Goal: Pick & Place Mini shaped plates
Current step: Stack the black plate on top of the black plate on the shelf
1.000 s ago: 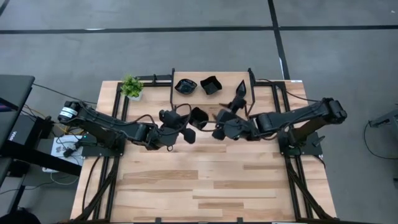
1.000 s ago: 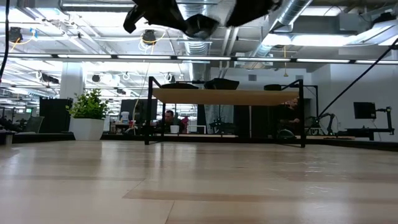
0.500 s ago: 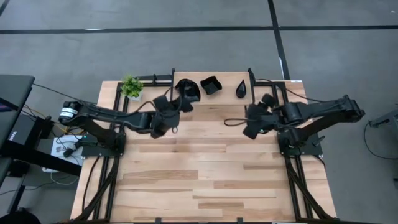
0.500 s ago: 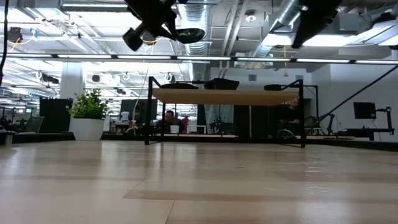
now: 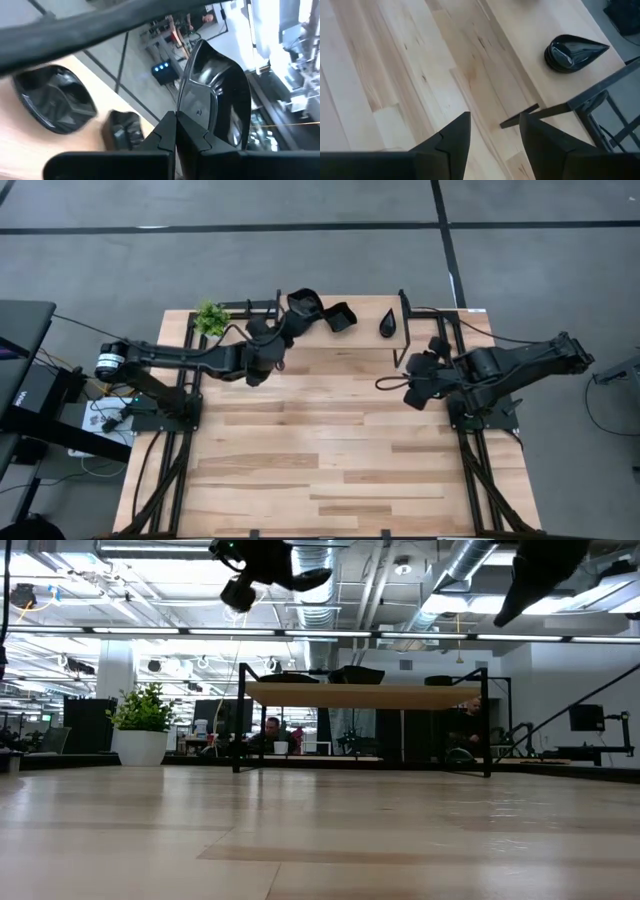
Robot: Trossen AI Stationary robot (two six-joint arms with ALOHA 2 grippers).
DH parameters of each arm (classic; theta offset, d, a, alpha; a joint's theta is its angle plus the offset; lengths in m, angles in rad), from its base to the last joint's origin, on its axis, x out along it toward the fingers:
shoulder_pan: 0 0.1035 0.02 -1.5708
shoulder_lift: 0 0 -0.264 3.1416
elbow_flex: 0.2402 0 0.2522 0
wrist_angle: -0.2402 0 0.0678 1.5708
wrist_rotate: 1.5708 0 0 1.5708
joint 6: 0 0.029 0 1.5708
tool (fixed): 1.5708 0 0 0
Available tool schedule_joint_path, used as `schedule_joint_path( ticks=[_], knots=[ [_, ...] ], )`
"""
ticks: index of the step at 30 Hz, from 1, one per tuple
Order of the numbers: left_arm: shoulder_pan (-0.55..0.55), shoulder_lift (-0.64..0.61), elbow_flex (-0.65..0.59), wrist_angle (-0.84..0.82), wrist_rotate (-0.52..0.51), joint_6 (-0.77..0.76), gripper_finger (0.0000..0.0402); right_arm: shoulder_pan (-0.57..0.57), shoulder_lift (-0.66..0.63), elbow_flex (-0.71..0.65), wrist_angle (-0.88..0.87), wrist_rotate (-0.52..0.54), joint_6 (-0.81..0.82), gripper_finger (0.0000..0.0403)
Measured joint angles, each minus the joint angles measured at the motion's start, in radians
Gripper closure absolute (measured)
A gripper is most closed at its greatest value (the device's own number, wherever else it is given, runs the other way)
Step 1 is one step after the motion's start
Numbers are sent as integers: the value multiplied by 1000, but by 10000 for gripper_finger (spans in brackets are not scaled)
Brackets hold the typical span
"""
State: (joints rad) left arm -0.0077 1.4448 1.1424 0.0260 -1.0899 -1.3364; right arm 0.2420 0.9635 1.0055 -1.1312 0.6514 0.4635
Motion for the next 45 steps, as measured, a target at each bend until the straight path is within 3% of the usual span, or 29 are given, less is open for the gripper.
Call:
schedule_joint_path(
  ticks=[4,13,19,45],
  knots=[
    [22,1,17,-2,46,-33,399,0,-15,-18,-14,0,-5,237],
    [86,5,17,-11,40,-111,399,0,-15,-18,-21,0,-70,231],
    [76,5,17,0,-17,-127,398,0,-15,-18,-20,0,-70,232],
    [53,1,17,60,-43,-97,393,0,-15,-18,153,0,-71,230]
  ],
)
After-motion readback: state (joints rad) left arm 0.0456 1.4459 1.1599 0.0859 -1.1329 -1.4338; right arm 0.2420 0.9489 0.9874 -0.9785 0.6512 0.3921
